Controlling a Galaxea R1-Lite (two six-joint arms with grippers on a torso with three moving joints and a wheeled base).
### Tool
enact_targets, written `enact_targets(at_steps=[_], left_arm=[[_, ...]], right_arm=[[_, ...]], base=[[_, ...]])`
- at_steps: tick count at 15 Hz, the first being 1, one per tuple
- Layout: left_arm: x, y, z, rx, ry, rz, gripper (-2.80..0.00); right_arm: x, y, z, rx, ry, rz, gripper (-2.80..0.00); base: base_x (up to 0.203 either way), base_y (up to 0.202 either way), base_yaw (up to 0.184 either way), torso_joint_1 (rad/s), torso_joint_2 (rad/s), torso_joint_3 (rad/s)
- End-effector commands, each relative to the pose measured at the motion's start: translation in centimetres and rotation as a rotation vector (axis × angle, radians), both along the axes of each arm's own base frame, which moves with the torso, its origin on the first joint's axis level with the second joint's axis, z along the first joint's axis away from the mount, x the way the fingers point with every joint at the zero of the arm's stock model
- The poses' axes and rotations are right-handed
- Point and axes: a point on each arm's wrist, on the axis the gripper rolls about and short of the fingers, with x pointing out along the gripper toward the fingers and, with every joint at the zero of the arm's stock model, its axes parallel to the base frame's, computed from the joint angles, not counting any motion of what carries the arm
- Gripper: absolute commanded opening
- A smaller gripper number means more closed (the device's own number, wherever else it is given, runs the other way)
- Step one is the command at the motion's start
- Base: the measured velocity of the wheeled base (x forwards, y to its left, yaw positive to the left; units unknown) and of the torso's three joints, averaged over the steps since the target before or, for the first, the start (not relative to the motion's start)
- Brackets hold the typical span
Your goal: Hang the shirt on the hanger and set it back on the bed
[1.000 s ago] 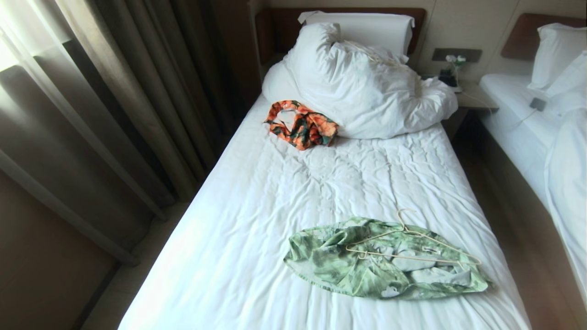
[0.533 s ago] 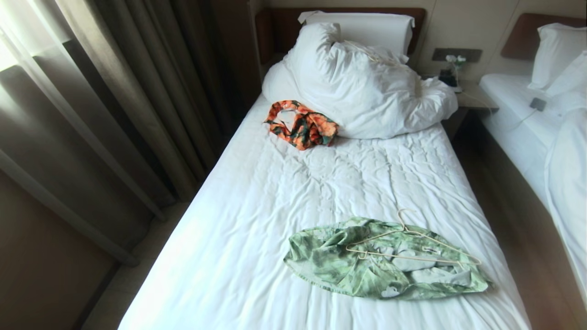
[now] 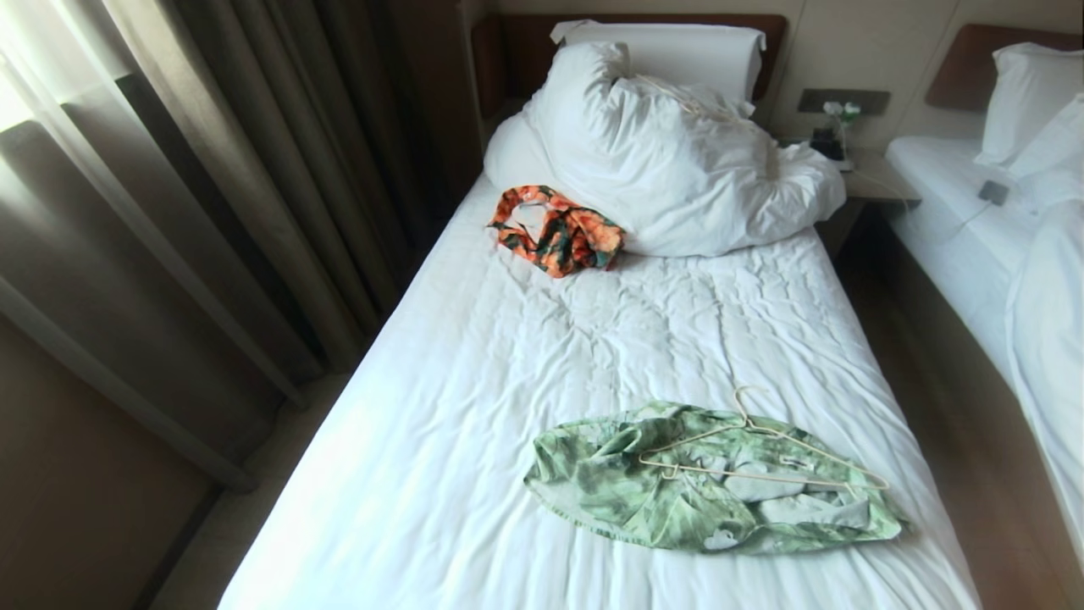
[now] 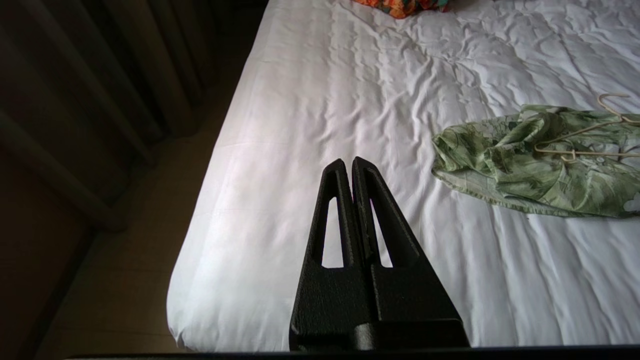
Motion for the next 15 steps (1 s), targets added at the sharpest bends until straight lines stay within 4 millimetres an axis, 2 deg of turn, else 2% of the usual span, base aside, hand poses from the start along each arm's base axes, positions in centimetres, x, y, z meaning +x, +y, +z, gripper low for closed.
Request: enact_targets(at_steps=[1, 15], left_arm=[[0.01, 0.0, 0.0, 0.0, 0.001, 0.001, -2.8], [0.01, 0.0, 0.0, 0.0, 0.001, 0.001, -2.8]], right_arm=[[0.01, 0.0, 0.01, 0.001, 0.002, 0.002, -2.8], [0.01, 0.0, -0.01, 0.006, 0.003, 0.0, -2.8]], base=[[0.0, 0.0, 0.0, 0.0, 0.0, 0.0], [0.0, 0.0, 0.0, 0.0, 0.0, 0.0]])
